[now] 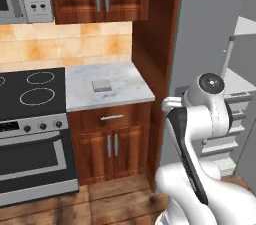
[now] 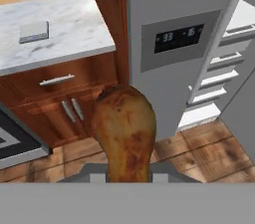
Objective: Take the chicken drumstick from the fridge and place it on the digital scale on the counter by the fridge. Wait a few seconds for a reading, then move it to the plate on the dining counter.
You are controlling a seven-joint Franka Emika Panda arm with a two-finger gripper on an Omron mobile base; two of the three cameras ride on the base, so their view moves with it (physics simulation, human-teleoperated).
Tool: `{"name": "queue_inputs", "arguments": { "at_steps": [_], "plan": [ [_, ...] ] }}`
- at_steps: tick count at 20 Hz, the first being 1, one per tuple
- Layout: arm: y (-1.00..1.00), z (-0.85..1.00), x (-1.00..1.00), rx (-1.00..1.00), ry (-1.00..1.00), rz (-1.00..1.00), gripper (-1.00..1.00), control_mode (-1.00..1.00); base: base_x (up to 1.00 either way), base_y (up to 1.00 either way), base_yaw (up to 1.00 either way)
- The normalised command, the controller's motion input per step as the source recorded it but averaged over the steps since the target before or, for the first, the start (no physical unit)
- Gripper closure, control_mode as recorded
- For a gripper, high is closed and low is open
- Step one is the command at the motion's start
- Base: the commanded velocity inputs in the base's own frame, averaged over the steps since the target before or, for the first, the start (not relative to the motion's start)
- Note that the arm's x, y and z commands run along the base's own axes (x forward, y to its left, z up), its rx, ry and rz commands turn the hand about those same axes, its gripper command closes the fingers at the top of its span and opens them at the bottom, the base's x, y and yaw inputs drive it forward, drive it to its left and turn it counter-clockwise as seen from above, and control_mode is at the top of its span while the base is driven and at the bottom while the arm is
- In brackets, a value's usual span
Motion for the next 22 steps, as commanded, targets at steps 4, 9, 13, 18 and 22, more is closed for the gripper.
{"name": "queue_inputs", "arguments": {
  "at_steps": [4,9,13,18,22],
  "plan": [
    [0.0,0.0,0.0,0.0,0.0,0.0,1.0,1.0,0.58,1.0,-0.14],
    [0.0,0.0,0.0,0.0,0.0,0.0,1.0,1.0,0.75,0.72,-0.11],
    [0.0,0.0,0.0,0.0,0.0,0.0,1.0,1.0,0.7,0.48,-0.09],
    [0.0,0.0,0.0,0.0,0.0,0.0,1.0,1.0,0.76,0.26,-0.07],
    [0.0,-0.02,0.17,0.0,0.0,0.0,1.0,-1.0,0.62,0.04,-0.04]
  ]
}}
